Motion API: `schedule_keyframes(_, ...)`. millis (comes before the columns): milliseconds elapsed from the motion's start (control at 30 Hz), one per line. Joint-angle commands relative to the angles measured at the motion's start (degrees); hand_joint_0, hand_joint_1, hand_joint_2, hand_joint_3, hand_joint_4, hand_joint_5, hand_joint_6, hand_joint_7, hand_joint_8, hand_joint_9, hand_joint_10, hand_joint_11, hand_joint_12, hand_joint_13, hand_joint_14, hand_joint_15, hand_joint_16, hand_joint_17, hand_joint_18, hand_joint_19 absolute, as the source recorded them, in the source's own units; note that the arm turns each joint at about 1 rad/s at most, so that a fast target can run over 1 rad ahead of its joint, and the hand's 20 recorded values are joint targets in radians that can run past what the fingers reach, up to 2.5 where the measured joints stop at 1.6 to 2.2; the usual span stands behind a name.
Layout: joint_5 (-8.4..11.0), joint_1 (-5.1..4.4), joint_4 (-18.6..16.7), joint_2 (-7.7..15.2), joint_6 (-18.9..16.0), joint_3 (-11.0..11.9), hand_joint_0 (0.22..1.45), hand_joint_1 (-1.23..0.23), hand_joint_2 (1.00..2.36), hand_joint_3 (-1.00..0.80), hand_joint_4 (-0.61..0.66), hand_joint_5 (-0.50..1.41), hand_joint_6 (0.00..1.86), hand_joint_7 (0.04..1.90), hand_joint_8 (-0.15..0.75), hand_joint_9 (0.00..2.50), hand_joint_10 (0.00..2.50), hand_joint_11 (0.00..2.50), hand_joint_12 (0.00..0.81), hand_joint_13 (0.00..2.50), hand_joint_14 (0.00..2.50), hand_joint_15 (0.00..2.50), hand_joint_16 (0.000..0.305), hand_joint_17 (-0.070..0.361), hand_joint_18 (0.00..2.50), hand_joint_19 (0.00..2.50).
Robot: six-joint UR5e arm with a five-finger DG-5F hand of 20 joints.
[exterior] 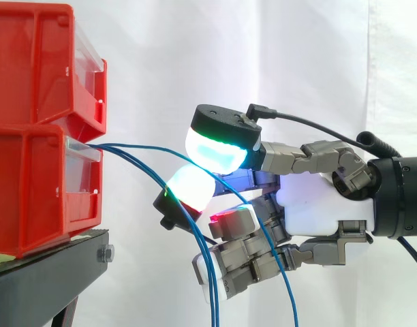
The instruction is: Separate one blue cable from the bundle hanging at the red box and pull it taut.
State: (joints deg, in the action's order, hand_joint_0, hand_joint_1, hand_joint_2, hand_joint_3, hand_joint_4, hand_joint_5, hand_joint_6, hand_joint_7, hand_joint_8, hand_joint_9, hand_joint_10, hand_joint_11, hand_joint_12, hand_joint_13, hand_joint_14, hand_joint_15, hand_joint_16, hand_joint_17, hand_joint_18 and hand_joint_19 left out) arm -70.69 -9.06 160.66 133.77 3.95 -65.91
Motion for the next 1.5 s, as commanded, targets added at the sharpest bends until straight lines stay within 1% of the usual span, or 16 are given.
schedule_keyframes(0,-0.06,0.01,0.0,0.0,0.0,0.0,0.61,-0.70,1.02,-0.19,0.02,-0.16,0.93,1.13,0.266,1.23,0.02,1.29,0.314,0.96,0.02,0.60,0.041,0.091,0.63,0.52)
schedule_keyframes(200,0.03,0.01,-0.2,0.0,-0.1,0.0,0.60,-0.70,1.02,-0.17,0.02,-0.15,0.93,1.15,0.262,1.25,0.02,1.34,0.318,0.97,0.02,0.61,0.041,0.092,0.63,0.50)
schedule_keyframes(300,0.03,0.01,-0.4,0.0,-0.1,0.0,0.61,-0.70,1.02,-0.17,0.02,-0.15,0.93,1.15,0.233,1.31,0.01,1.56,0.318,1.00,0.02,0.68,0.041,0.092,0.63,0.50)
schedule_keyframes(333,0.03,0.01,-0.4,0.0,-0.1,0.0,0.61,-0.70,1.02,-0.18,0.01,-0.15,0.93,1.14,0.227,1.32,0.00,1.70,0.320,1.05,0.03,0.79,0.040,0.090,0.63,0.50)
schedule_keyframes(433,0.03,0.01,-0.4,0.0,0.0,0.0,0.61,-0.70,1.02,-0.18,0.00,-0.16,0.93,1.11,0.207,1.24,0.34,1.72,0.313,1.13,0.03,1.09,0.038,0.085,0.66,0.54)
schedule_keyframes(500,0.03,-0.08,-0.4,0.0,0.0,0.0,0.62,-0.70,1.02,-0.19,0.00,-0.16,0.93,1.11,0.225,1.14,0.67,1.56,0.307,1.16,0.02,1.22,0.038,0.085,0.67,0.55)
schedule_keyframes(800,0.03,0.01,-0.4,0.1,-0.2,0.0,0.62,-0.70,1.02,-0.20,0.00,-0.16,0.94,1.07,0.233,1.03,0.95,1.42,0.287,1.29,0.00,1.65,0.038,0.086,0.78,0.73)
schedule_keyframes(900,0.03,0.01,-0.4,0.1,-0.3,0.0,0.63,-0.70,1.02,-0.21,0.00,-0.17,0.93,1.07,0.232,1.00,0.99,1.39,0.292,1.24,0.16,1.63,0.039,0.088,0.81,0.75)
schedule_keyframes(1033,0.03,0.01,-0.4,0.0,-0.3,0.0,0.63,-0.70,1.02,-0.21,0.00,-0.17,0.93,1.07,0.240,0.95,1.08,1.36,0.301,1.19,0.21,1.58,0.040,0.090,0.78,0.73)
schedule_keyframes(1067,0.03,0.01,-0.4,0.0,-0.3,0.0,0.63,-0.70,1.02,-0.21,0.00,-0.17,0.94,1.06,0.242,0.92,1.16,1.35,0.300,1.18,0.22,1.58,0.040,0.090,0.78,0.74)
schedule_keyframes(1133,0.03,0.01,-0.4,0.1,-0.2,0.0,0.63,-0.70,1.02,-0.21,-0.01,-0.17,0.94,1.06,0.256,0.70,1.70,1.12,0.295,1.11,0.39,1.49,0.041,0.092,0.78,0.76)
schedule_keyframes(1233,-0.06,0.01,-0.4,0.0,-0.1,0.0,0.63,-0.70,1.02,-0.22,-0.02,-0.17,0.93,1.06,0.270,0.54,1.87,1.00,0.292,1.02,0.56,1.44,0.041,0.092,0.79,0.83)
schedule_keyframes(1300,-0.06,0.01,-0.4,0.0,-0.1,0.0,0.63,-0.70,1.02,-0.22,-0.02,-0.17,0.94,1.05,0.272,0.53,1.89,1.00,0.297,1.02,0.58,1.43,0.041,0.092,0.80,0.85)
schedule_keyframes(1333,-0.06,0.01,-0.4,0.0,-0.1,0.0,0.63,-0.70,1.02,-0.22,-0.02,-0.17,0.93,1.05,0.269,0.52,1.93,1.01,0.293,0.98,0.76,1.38,0.041,0.092,0.81,0.87)
schedule_keyframes(1400,0.03,0.01,-0.3,0.1,-0.1,0.0,0.63,-0.70,1.02,-0.22,-0.02,-0.17,0.94,1.04,0.276,0.48,2.22,0.94,0.288,0.93,0.98,1.33,0.041,0.092,0.82,0.88)
schedule_keyframes(1467,0.03,0.01,-0.3,0.0,-0.1,0.0,0.63,-0.70,1.02,-0.22,-0.02,-0.17,0.93,1.05,0.272,0.47,2.30,0.92,0.290,0.93,1.01,1.30,0.041,0.092,0.82,0.88)
